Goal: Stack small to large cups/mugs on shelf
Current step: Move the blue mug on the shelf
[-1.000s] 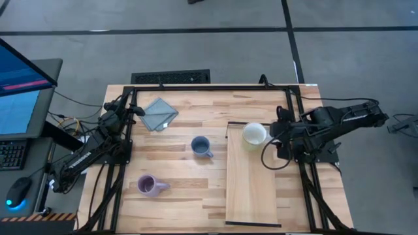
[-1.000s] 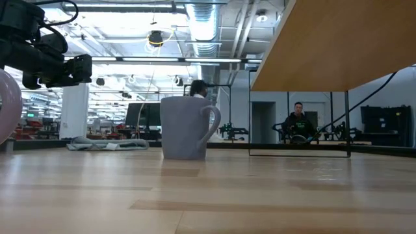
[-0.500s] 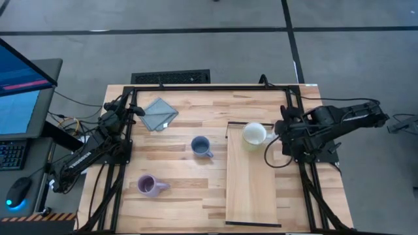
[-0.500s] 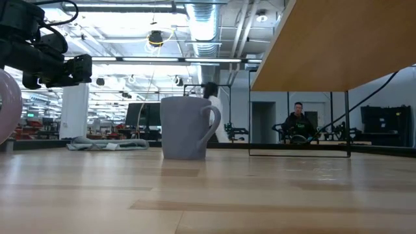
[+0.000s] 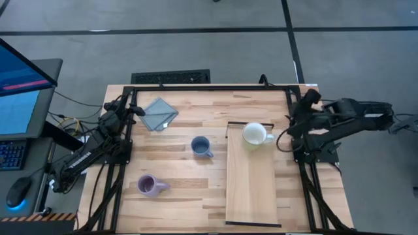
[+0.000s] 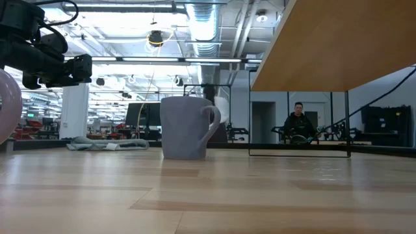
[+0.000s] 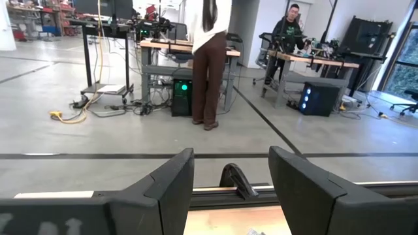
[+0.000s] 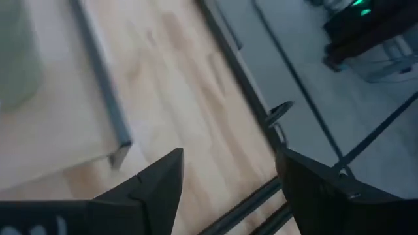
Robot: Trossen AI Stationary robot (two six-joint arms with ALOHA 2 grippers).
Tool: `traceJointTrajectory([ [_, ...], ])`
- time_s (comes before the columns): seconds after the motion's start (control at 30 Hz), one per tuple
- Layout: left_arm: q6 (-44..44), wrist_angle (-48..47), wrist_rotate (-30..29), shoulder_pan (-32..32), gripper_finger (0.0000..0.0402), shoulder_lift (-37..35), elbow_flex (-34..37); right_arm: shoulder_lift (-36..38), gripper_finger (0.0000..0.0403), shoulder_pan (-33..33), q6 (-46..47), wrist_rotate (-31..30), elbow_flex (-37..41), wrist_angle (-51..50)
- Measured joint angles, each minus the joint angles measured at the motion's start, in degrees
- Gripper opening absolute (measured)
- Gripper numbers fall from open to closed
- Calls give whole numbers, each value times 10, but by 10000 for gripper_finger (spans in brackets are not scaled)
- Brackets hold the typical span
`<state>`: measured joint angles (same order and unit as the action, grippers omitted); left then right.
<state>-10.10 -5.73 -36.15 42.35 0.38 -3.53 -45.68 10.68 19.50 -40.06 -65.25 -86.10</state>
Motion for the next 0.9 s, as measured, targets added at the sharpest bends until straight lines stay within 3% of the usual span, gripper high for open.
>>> traceJointTrajectory([
  [0.2,7,0,0,0,189,0,0,31,265,-26,-7,-40,-29,60],
  [0.5,8,0,0,0,189,0,0,78,265,-51,-170,-114,-43,220],
  [0.73,8,0,3,0,189,0,0,131,265,-68,-184,-128,-43,247],
  [0.8,8,0,31,0,189,0,0,150,265,-71,-173,-128,-43,249],
  [0.9,8,0,135,0,189,0,0,170,265,-71,-162,-127,-43,249],
])
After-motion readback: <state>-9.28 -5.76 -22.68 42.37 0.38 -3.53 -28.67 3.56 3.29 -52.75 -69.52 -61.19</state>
